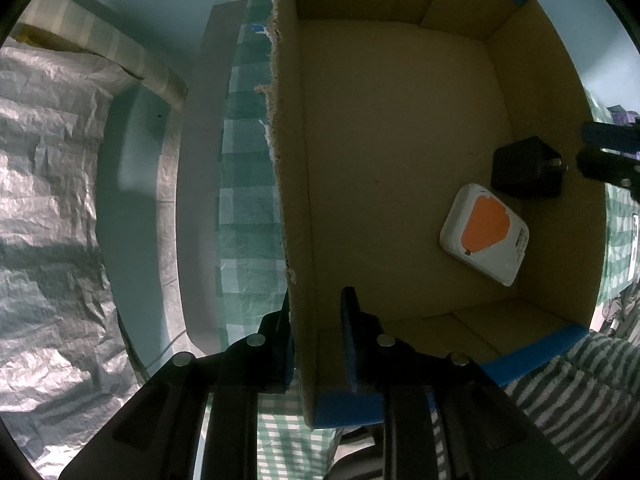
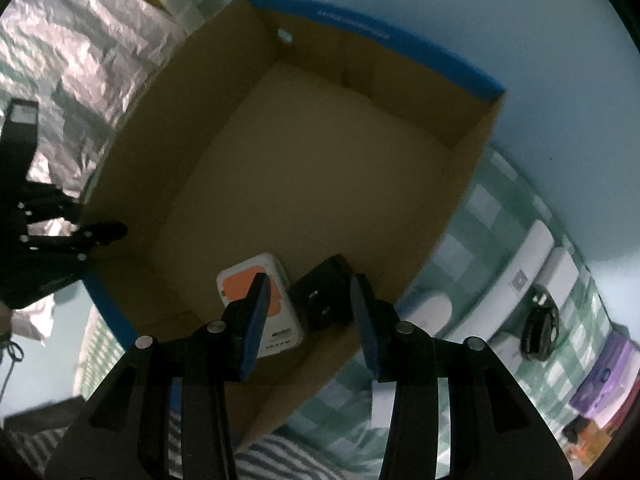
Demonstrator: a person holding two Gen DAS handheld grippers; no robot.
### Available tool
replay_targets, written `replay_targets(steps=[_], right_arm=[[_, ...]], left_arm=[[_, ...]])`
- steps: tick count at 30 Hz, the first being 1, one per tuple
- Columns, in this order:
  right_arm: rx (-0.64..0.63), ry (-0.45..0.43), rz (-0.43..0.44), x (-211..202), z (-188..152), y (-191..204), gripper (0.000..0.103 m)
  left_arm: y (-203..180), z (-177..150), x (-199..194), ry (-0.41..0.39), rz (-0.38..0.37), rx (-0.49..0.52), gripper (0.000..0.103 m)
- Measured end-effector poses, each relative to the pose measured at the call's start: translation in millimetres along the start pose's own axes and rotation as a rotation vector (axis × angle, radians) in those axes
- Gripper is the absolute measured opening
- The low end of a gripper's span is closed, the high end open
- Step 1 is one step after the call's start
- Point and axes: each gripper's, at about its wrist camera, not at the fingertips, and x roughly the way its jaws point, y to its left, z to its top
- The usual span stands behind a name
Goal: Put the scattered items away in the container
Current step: 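Release the black charger into the box beside the power bank, then move the right gripper to the white square charger and close on it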
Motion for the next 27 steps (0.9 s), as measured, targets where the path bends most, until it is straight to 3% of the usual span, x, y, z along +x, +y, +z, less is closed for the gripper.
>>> replay_targets(steps=[7, 12, 27], right_arm=[[0.069, -0.057, 0.017, -34, -6, -10, 0.045], [0.155, -0.072, -0.007, -53, -23, -40, 0.051], [0.385, 0.040, -0.032, -30, -86, -110, 0.051]], left_arm=[[0, 1, 0, 0.003, 0.002, 0.007, 0.020], [-1, 2, 1, 0.002, 0.001, 0.012, 0.020], [-2, 2, 0, 0.002, 0.000, 0.029, 0.020]])
